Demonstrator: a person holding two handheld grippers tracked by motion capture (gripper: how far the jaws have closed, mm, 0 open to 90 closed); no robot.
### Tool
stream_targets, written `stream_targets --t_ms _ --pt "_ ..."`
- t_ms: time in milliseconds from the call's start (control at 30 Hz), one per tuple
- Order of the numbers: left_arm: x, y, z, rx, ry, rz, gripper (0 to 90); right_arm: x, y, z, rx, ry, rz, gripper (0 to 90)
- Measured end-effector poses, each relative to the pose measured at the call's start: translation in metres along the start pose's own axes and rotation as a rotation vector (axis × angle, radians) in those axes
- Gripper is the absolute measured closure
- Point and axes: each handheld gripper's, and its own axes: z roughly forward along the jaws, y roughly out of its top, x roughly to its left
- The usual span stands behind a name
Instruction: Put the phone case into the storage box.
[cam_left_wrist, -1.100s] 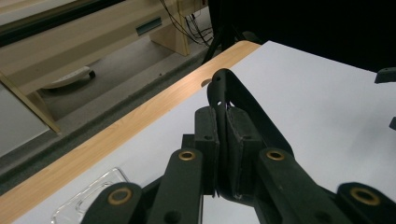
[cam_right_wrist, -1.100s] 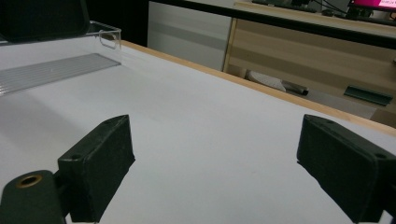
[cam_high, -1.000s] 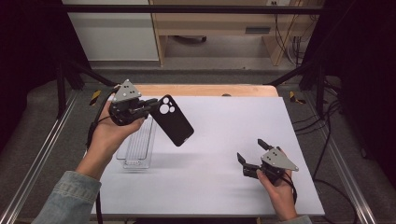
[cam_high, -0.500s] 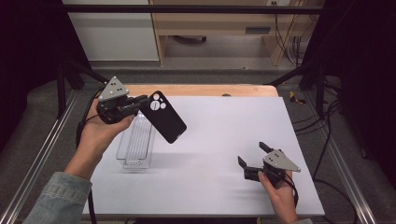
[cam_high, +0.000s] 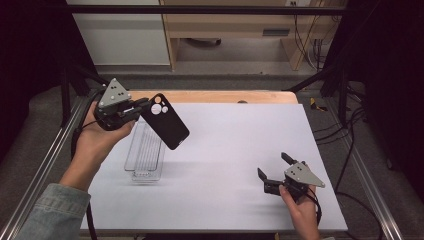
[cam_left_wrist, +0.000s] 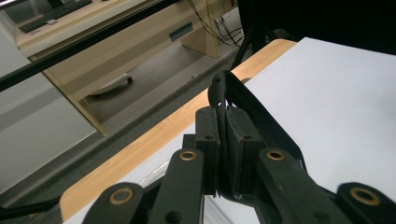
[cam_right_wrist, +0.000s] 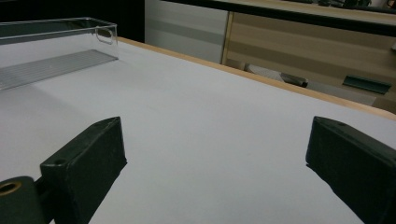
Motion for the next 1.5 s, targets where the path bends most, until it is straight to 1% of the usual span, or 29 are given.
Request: stream_targets --t_ms 133,300,400,467,567,667,767,900,967,1000,1067,1133,1300,1400,1500 --pt "0.004 -0.003 -0.001 0.017 0.024 0.023 83.7 0.0 -0.001 -0.003 -0.009 -0.004 -0.015 4.9" --pt "0.012 -0.005 -0.001 0.036 0.056 0.041 83.7 -0.001 -0.002 -0.007 -0.024 -0.031 -0.022 4.6" --pt "0.016 -0.004 -0.002 0.042 0.071 0.06 83.7 -0.002 -0.003 -0.011 -0.038 -0.039 0.0 4.5" --pt "0.02 -0.005 -0.001 0.04 0.078 0.057 83.7 -0.002 -0.003 -0.014 -0.049 -0.036 0.011 4.5" --pt "0.024 -0.007 0.001 0.049 0.095 0.052 83.8 -0.002 -0.005 -0.018 -0.075 -0.02 0.053 4.4" --pt "0.027 -0.011 0.003 0.059 0.105 0.052 83.7 0.001 -0.007 -0.02 -0.088 0.002 0.083 4.3" --pt "0.03 -0.012 0.002 0.062 0.107 0.066 83.8 0.003 -0.008 -0.023 -0.089 0.006 0.063 4.1" --pt "0.033 -0.014 0.004 0.067 0.107 0.072 83.7 0.006 -0.01 -0.025 -0.08 -0.001 0.044 4.0" --pt "0.034 -0.015 0.005 0.078 0.101 0.079 83.7 0.006 -0.011 -0.026 -0.076 0.0 0.037 3.8" --pt "0.034 -0.016 0.007 0.088 0.098 0.085 83.8 0.006 -0.011 -0.027 -0.076 0.003 0.035 3.5" --pt "0.033 -0.017 0.01 0.109 0.1 0.109 83.8 0.006 -0.01 -0.029 -0.075 0.002 0.022 3.2" --pt "0.031 -0.017 0.012 0.119 0.101 0.131 83.8 0.006 -0.009 -0.031 -0.079 -0.003 0.014 3.2" --pt "0.031 -0.016 0.015 0.118 0.097 0.135 83.8 0.008 -0.011 -0.033 -0.076 -0.002 0.005 3.1" --pt "0.031 -0.017 0.017 0.126 0.102 0.155 83.8 0.01 -0.012 -0.031 -0.073 0.006 -0.01 3.0" --pt "0.033 -0.018 0.018 0.12 0.11 0.16 83.8 0.014 -0.012 -0.028 -0.069 0.019 -0.018 3.0"
